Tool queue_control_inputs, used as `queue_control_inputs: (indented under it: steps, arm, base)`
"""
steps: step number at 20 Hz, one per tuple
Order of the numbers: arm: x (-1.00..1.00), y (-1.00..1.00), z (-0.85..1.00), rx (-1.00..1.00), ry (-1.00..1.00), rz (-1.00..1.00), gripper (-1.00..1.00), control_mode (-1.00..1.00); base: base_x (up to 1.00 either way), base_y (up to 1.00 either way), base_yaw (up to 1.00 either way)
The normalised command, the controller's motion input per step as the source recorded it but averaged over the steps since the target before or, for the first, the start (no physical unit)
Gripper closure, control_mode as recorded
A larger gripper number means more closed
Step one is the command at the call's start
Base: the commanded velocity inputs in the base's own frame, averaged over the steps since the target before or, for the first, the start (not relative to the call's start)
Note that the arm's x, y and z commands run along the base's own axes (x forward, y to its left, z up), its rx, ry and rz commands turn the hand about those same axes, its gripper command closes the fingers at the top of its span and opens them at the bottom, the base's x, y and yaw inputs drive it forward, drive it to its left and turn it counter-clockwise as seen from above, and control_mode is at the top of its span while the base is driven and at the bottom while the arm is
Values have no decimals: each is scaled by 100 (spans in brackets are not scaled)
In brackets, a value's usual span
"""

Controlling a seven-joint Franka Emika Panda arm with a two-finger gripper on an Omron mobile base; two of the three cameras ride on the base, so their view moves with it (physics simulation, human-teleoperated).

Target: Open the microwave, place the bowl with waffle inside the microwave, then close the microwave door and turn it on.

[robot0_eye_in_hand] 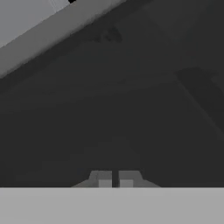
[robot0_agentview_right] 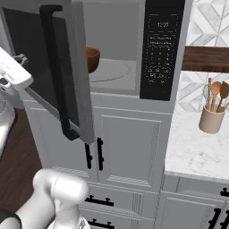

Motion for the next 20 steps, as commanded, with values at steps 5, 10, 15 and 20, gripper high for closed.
queue_control_inputs:
  steps: [5,10,15,20]
  arm:
    - [99,-19,86,0,4,1,100,-100]
    - [84,-46,69,6,18,9,100,-100]
    - [99,-73,-9,7,50,20,100,-100]
    - [93,-74,-40,7,49,28,100,-100]
  base:
    - [0,0,0]
    - [0,0,0]
    - [0,0,0]
    - [0,0,0]
